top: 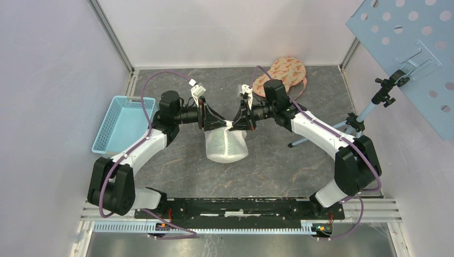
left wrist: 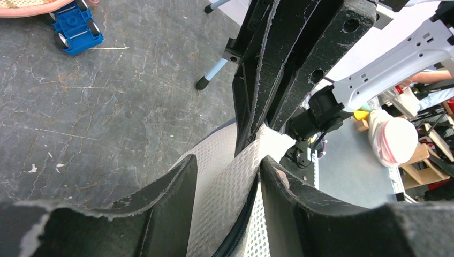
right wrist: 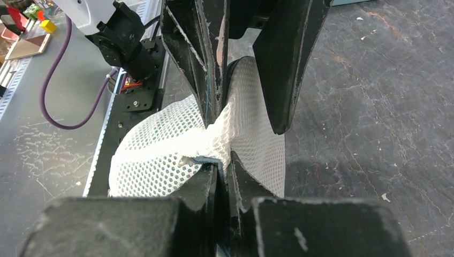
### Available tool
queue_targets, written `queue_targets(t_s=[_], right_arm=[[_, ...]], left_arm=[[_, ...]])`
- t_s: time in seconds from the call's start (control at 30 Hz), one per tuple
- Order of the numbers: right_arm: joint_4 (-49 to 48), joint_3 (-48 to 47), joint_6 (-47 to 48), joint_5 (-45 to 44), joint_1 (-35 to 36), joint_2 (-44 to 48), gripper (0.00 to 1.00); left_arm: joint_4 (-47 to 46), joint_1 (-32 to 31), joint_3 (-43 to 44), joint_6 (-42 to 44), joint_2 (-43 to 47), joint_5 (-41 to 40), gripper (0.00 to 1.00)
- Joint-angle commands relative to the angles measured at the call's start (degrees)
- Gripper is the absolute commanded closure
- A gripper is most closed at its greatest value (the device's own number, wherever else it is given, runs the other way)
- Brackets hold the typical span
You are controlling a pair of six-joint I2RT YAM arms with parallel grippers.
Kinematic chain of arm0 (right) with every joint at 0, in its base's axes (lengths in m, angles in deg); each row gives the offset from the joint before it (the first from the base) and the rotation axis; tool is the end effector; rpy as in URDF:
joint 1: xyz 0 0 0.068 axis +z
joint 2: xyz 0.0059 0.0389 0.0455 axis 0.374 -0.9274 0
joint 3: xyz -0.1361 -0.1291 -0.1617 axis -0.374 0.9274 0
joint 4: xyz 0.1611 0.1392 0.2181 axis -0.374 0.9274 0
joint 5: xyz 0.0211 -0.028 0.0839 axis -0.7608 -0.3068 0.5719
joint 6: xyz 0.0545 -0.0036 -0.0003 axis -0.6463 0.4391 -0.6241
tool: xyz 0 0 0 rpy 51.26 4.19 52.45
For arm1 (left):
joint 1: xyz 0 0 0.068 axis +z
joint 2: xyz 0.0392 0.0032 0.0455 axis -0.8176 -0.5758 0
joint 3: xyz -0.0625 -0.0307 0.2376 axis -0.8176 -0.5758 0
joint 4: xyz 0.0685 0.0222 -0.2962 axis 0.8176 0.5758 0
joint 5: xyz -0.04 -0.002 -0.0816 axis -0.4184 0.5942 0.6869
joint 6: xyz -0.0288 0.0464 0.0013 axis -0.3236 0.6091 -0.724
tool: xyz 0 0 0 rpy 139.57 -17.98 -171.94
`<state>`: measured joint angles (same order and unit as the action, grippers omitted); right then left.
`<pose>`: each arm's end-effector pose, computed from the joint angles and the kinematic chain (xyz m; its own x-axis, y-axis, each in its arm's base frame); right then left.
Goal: Unzip the laundry bag and remove the bra
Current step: Unzip the laundry bag at the center of the board.
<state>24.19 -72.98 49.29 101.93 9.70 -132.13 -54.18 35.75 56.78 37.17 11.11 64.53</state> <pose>0.3136 0.2313 0.2470 -0.2786 -0.2461 -0.9283 -0.9549 -0.0327 0.2952 0.3078 -0.1399 0.2346 -0.5194 -0.0125 -0.8545 0.8338 0.2114 -0.5099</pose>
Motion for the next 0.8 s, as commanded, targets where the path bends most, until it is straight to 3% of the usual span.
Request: queue_targets(t_s=[0.0,0.4,0.6,0.7,0.77], right_arm=[[-6.84,-2.51,-2.12,0.31,2.21,-0.86,1.00],[-5.62,-3.47,-1.22,-1.04,3.08,-2.35,1.00],[-2.07,-3.83,1.23,-4.99,2.87,-2.19,1.00],[-1.79,-3.82,1.11,-6.50,2.73,-1.98,1.00],[-1.88,-3.92,1.03,-6.95,2.81,-1.81,1.00]], left_arm=[[-9.89,-3.46,0.04,-7.34,-1.02,1.64,0.45],[-22.56,-5.13,-2.72,-15.99,-1.45,4.35,0.47],[-23.92,-5.11,-3.65,-17.55,0.35,4.92,0.48],[-23.67,-5.09,-3.74,-17.75,0.29,4.49,0.55],[-21.89,-5.14,-3.40,-16.52,0.17,3.88,0.66]])
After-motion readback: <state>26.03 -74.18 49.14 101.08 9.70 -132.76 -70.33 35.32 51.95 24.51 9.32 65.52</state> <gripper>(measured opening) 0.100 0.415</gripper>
